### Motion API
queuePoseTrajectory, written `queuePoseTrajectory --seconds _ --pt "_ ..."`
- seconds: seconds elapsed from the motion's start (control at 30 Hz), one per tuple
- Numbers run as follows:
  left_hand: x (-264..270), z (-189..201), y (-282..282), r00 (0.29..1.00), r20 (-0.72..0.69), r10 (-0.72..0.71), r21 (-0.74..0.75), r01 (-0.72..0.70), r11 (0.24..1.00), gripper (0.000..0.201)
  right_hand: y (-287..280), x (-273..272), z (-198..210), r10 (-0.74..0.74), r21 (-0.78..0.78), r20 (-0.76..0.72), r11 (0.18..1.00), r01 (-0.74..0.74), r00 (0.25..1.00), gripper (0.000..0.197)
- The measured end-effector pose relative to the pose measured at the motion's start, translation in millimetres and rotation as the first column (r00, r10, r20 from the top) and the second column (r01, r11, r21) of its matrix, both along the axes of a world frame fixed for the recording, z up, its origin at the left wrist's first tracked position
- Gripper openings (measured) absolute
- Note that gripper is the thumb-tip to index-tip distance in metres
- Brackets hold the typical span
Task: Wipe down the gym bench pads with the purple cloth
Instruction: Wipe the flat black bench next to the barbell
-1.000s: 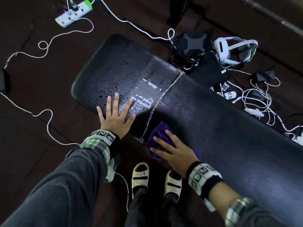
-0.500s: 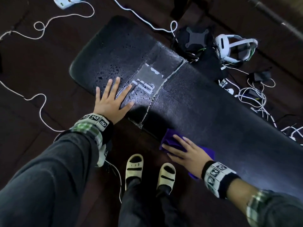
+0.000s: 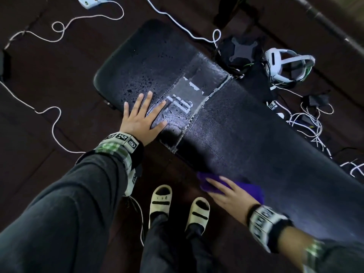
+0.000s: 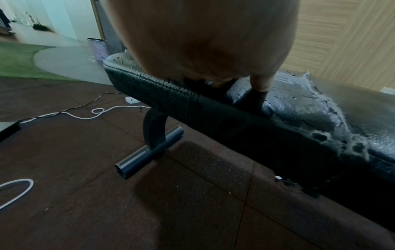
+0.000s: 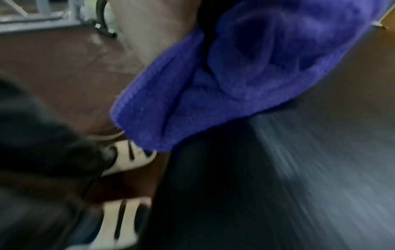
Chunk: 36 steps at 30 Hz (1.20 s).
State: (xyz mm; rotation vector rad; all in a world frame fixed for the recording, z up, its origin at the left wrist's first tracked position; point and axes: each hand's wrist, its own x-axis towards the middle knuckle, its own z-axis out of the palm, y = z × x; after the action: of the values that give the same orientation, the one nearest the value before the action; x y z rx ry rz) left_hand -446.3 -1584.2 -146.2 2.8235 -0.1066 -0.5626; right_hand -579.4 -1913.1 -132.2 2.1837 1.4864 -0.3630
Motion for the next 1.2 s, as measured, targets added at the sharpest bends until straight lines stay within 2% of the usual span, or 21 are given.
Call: queuePoseTrajectory --seconds 0.1,0.17,0.33,0.47,0.53,0.67,0.73,0.83,0.9,0.97,1.03,1.1,1.13,1.2 --pt "-1.7 -1.5 -0.2 1.000 0.014 0.002 0.003 -0.002 1.000 0.063 -43.8 -20.0 7.4 -0.015 -0.073 -0.072 0.997 0.010 0.997 0.052" --pt "-3.1 -2.3 -1.1 0.999 0.032 0.001 0.004 -0.001 1.000 0.063 -36.9 -16.4 6.4 -0.059 -0.013 -0.106 0.998 0.058 0.993 0.051" --pt "-4.8 -2.9 -3.1 0.998 0.064 0.018 -0.009 -0.017 1.000 0.064 60.0 40.7 -4.8 -0.061 0.239 -0.055 0.968 0.073 0.997 0.045" --pt "-3.3 -0.5 -2.4 0.999 0.046 0.011 0.019 -0.011 1.000 0.065 116.0 73.8 -4.2 -0.105 0.268 -0.064 0.956 0.118 0.992 0.044" --pt "-3.0 1.4 -1.9 0.999 0.040 0.014 0.015 -0.015 1.000 0.064 104.0 66.2 -4.7 -0.092 0.248 -0.056 0.963 0.103 0.994 0.045" --pt "-2.5 1.6 -2.9 1.000 0.001 0.013 0.023 -0.013 1.000 0.063 25.2 27.4 -8.9 -0.096 0.296 -0.090 0.948 0.118 0.991 0.044" --pt "-2.7 1.8 -3.9 1.000 -0.006 0.015 0.028 -0.015 0.999 0.062 -10.8 11.3 -6.1 -0.196 0.360 -0.125 0.904 0.228 0.973 0.050" --pt "-2.1 3.8 -5.5 0.999 -0.034 0.024 0.030 -0.023 0.999 0.062 -28.7 3.3 -0.6 -0.367 0.379 -0.182 0.830 0.410 0.912 0.086" --pt "-1.5 6.0 -6.8 0.998 -0.051 0.036 0.023 -0.035 0.999 0.063 -18.5 11.2 -2.2 -0.521 0.408 -0.260 0.704 0.581 0.813 0.096" --pt "-0.4 7.3 -7.6 0.997 -0.059 0.051 0.013 -0.050 0.999 0.065 -0.7 28.7 -8.8 -0.630 0.452 -0.267 0.586 0.672 0.729 0.078" --pt "0.1 7.5 -8.0 0.996 -0.067 0.062 0.018 -0.060 0.998 0.066 18.4 53.2 -12.8 -0.701 0.451 -0.279 0.508 0.734 0.657 0.059" --pt "-0.2 5.9 -8.7 0.995 -0.064 0.081 0.014 -0.080 0.997 0.066 37.0 75.0 -12.7 -0.743 0.451 -0.294 0.446 0.773 0.601 0.049" --pt "-0.1 5.0 -9.3 0.994 -0.058 0.089 0.010 -0.088 0.996 0.065 44.2 82.5 -12.7 -0.752 0.451 -0.289 0.439 0.777 0.592 0.048" --pt "-0.9 2.4 -9.5 0.995 -0.044 0.094 0.022 -0.093 0.995 0.068 51.3 90.1 -15.2 -0.737 0.453 -0.252 0.483 0.749 0.627 0.050"
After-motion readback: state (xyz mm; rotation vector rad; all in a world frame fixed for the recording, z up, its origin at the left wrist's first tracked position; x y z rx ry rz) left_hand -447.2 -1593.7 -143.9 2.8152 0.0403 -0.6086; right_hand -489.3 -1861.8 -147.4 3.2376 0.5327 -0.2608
